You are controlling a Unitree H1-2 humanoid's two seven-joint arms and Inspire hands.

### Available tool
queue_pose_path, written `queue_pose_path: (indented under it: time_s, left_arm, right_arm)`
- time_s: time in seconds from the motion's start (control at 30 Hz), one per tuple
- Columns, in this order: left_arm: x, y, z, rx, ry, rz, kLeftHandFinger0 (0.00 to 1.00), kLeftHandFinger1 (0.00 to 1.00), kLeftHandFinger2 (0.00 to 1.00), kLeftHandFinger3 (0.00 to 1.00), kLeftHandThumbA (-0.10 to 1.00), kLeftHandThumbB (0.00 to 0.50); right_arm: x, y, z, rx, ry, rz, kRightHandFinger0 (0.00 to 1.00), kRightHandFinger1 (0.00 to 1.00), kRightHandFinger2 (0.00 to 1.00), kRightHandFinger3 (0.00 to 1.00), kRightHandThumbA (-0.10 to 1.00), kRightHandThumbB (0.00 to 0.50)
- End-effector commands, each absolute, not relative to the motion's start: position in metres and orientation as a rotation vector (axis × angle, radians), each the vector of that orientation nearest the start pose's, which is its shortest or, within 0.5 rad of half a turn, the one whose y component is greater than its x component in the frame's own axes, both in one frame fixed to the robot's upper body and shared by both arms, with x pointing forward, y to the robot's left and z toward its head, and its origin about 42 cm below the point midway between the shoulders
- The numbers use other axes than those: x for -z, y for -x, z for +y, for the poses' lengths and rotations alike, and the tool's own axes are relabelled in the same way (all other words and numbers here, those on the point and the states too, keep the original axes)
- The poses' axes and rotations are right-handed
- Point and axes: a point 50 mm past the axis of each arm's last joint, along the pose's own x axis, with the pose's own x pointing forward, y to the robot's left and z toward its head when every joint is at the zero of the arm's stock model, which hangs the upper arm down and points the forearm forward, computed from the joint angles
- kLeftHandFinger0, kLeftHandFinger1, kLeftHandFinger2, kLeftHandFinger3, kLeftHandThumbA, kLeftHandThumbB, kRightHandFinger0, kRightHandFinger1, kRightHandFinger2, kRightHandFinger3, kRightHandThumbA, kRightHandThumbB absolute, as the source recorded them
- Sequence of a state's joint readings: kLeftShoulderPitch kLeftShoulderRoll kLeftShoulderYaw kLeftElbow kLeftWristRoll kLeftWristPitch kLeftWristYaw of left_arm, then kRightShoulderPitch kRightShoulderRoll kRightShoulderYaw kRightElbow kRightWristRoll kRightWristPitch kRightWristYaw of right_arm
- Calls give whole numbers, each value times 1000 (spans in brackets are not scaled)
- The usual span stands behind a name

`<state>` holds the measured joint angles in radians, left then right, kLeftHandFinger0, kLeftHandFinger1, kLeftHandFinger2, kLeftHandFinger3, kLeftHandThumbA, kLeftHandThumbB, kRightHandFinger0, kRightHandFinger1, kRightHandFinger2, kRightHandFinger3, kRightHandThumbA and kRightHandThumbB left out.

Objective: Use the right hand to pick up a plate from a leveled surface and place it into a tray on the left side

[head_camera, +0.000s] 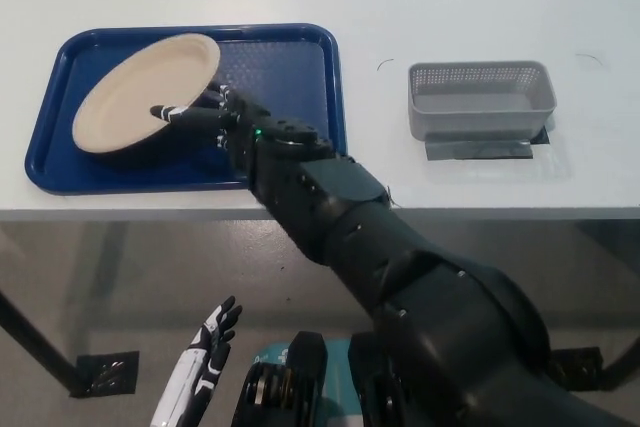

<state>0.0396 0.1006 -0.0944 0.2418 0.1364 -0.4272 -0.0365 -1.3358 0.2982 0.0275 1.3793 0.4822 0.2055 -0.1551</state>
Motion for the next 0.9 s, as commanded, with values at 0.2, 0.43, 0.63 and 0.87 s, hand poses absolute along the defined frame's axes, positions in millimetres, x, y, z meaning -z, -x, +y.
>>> queue_pose_path:
  time_s: [0.2,0.43,0.63,0.87]
  left_arm:
    - [-63,-268,221,211,-237,-198,1000,1000,1000,1000,1000,242]
    - [-64,-270,224,221,-250,-192,1000,1000,1000,1000,1000,249]
    - [-61,-269,223,226,-239,-182,1000,1000,1000,1000,1000,260]
    - [-57,-264,219,238,-237,-179,1000,1000,1000,1000,1000,241]
  right_arm:
    - [-351,-538,61,-453,-100,127,1000,1000,1000,1000,1000,494]
    - [-421,-554,-6,-287,275,-144,1000,1000,1000,1000,1000,445]
    - [-485,-541,-56,-224,646,-333,1000,1000,1000,1000,995,400]
    - [-492,-466,-118,-305,487,-571,1000,1000,1000,1000,1000,463]
